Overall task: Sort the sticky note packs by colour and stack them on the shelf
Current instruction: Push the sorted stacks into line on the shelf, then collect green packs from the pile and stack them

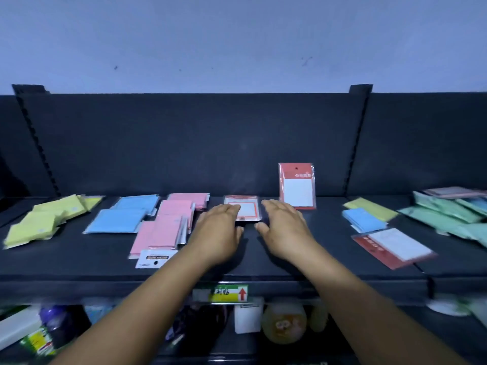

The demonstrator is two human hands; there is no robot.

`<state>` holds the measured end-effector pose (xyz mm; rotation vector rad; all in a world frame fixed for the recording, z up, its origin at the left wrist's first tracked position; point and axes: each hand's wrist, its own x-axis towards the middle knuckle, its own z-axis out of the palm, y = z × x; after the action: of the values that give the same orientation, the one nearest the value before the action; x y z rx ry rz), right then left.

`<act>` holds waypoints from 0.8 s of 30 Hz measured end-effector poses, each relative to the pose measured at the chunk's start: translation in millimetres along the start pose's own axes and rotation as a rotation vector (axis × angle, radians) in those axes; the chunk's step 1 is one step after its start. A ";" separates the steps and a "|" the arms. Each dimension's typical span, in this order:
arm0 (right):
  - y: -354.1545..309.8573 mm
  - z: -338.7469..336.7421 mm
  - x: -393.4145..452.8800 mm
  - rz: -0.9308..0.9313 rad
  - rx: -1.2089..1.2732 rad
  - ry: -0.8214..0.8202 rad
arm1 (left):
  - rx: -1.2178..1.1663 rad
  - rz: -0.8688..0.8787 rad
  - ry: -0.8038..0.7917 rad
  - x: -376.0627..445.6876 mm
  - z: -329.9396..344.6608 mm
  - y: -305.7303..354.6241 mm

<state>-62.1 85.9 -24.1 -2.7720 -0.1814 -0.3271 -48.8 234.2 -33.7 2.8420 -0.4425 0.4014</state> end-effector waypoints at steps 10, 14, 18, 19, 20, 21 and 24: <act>110.0 -51.3 -15.3 0.080 -0.025 -0.012 | -0.051 0.061 -0.060 39.3 28.9 117.8; 149.9 -64.0 -18.0 0.087 -0.029 0.003 | -0.047 0.096 -0.082 53.1 42.7 157.9; 185.5 -74.4 -20.9 0.100 -0.026 0.001 | -0.061 0.099 -0.102 66.3 56.2 193.7; 195.0 -76.7 -21.7 0.102 -0.025 -0.001 | -0.065 0.105 -0.105 69.1 59.1 203.3; 204.6 -78.7 -22.2 0.104 -0.027 0.000 | -0.071 0.113 -0.109 71.3 61.6 213.1; 214.3 -80.5 -22.7 0.108 -0.029 0.002 | -0.078 0.121 -0.111 73.3 63.8 222.7; 242.3 -87.3 -26.6 0.134 -0.031 0.003 | -0.091 0.137 -0.108 80.5 72.7 249.1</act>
<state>-65.7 -172.9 -28.4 -2.7968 0.0108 -0.3021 -39.6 -37.3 -30.2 2.7627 -0.6618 0.2461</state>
